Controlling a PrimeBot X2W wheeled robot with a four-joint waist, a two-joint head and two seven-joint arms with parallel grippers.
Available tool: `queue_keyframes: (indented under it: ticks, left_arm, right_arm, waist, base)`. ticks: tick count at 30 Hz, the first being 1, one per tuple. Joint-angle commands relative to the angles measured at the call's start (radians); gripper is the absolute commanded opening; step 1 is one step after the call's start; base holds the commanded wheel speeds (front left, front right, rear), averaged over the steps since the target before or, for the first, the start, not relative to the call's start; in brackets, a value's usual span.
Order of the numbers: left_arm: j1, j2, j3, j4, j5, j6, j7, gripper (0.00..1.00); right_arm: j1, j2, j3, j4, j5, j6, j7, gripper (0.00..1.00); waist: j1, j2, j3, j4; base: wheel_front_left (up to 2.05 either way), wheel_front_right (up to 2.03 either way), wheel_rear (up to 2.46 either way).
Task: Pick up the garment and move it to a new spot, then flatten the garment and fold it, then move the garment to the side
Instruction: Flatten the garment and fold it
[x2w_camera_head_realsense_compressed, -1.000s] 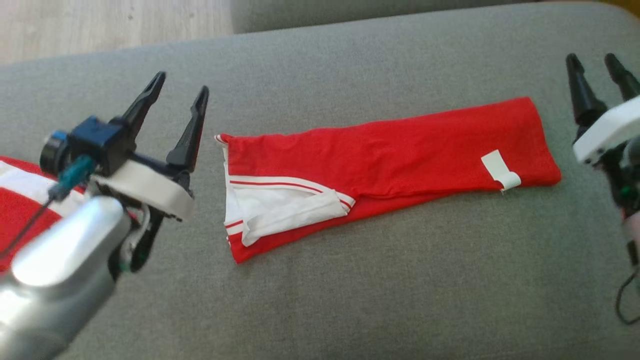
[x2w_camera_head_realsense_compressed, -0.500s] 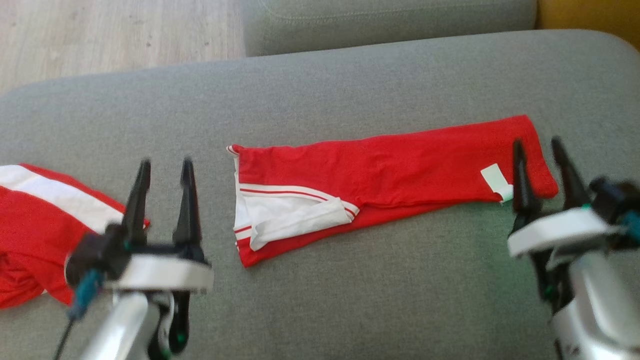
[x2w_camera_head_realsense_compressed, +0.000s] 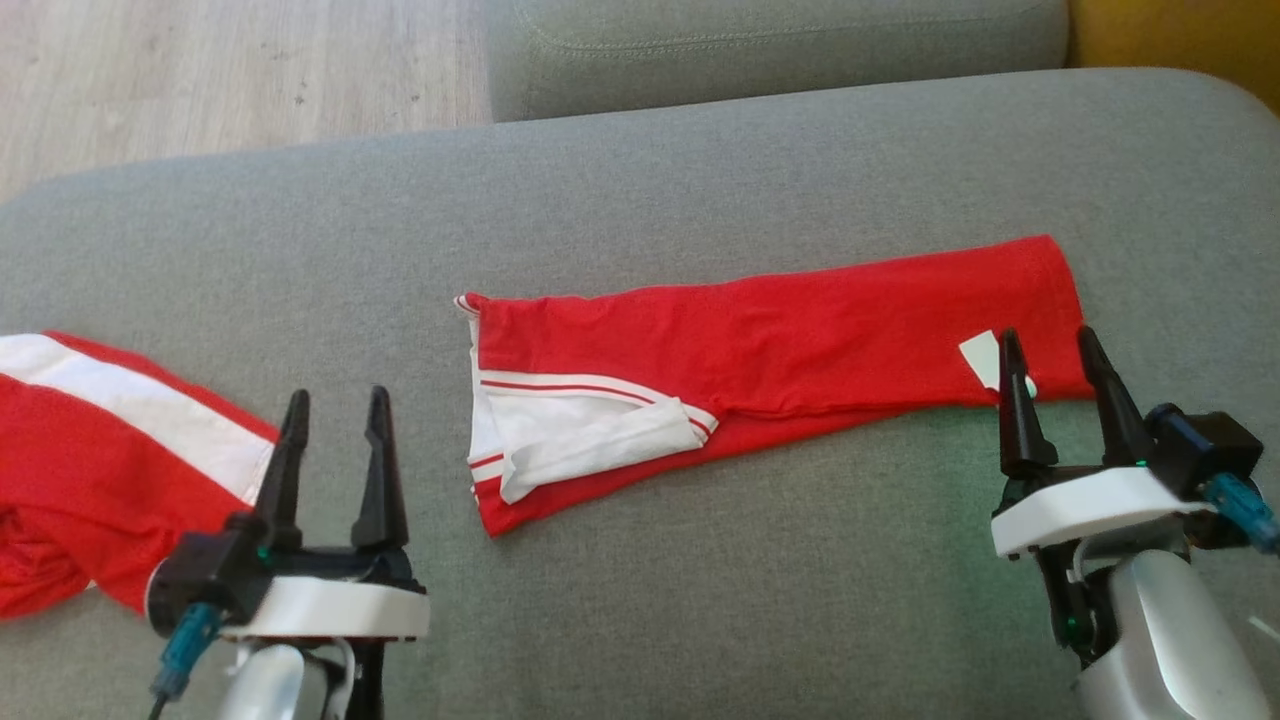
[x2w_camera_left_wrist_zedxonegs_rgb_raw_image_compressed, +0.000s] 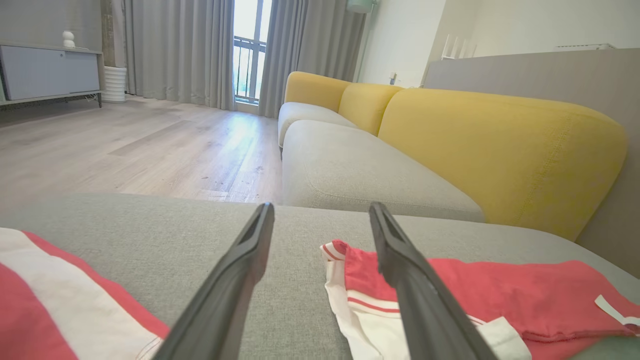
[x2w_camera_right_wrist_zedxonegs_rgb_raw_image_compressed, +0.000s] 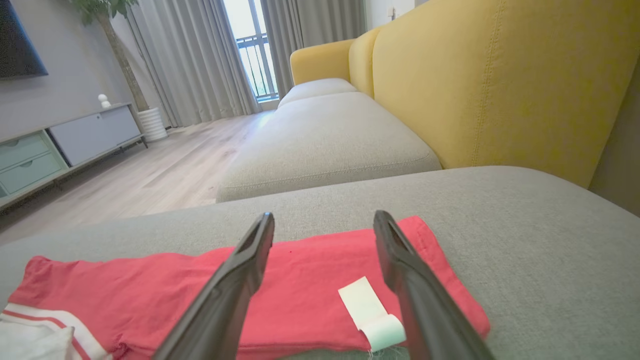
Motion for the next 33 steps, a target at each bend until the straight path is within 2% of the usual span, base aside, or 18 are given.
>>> queue_keyframes:
  ticks: [1,5,8,9,12,21,24,33]
  left_arm:
    - [-0.037,-0.009,0.051,-0.018,0.023,-0.021,-0.009,1.00]
    - [-0.053,-0.036,0.074,0.000,0.056,-0.059,-0.009,1.00]
    - [-0.068,-0.050,0.083,0.016,0.077,-0.079,-0.009,1.00]
    - [-0.081,-0.059,0.084,0.025,0.089,-0.091,-0.009,1.00]
    - [-0.098,-0.068,0.083,0.041,0.102,-0.105,-0.009,1.00]
    - [-0.127,-0.084,0.091,0.061,0.120,-0.124,-0.009,1.00]
    - [-0.134,-0.088,0.092,0.064,0.124,-0.128,-0.009,1.00]
    - [-0.153,-0.095,0.100,0.067,0.131,-0.132,-0.009,1.00]
  right_arm:
    - [-0.022,0.002,0.015,-0.036,-0.016,0.007,0.011,1.00]
    - [-0.054,0.002,-0.049,-0.001,-0.049,0.007,0.063,1.00]
    - [-0.108,0.014,-0.142,0.061,-0.059,0.007,0.112,1.00]
    - [-0.148,0.021,-0.203,0.112,-0.072,0.007,0.144,1.00]
    - [-0.203,0.029,-0.283,0.186,-0.090,0.007,0.189,1.00]
    - [-0.307,0.039,-0.468,0.311,-0.186,0.007,0.221,1.00]
    - [-0.329,0.040,-0.486,0.360,-0.206,0.007,0.227,1.00]
    - [-0.389,0.040,-0.447,0.489,-0.176,0.007,0.196,1.00]
  waist:
    - [0.0001,-0.0001,0.009,0.003]
    - [0.0001,-0.0001,0.037,0.009]
    - [0.0001,-0.0001,0.066,0.018]
    - [0.0001,-0.0001,0.084,0.029]
    - [0.0001,-0.0001,0.109,0.045]
    - [0.0001,-0.0001,0.153,0.072]
    - [0.0001,-0.0001,0.162,0.075]
    - [0.0001,-0.0001,0.191,0.062]
  base:
    - [0.00,0.00,0.00]
    - [0.00,0.00,0.00]
    - [0.00,0.00,0.00]
    - [0.00,0.00,0.00]
    - [0.00,0.00,0.00]
    - [0.00,0.00,0.00]
    - [0.00,0.00,0.00]
    - [0.00,0.00,0.00]
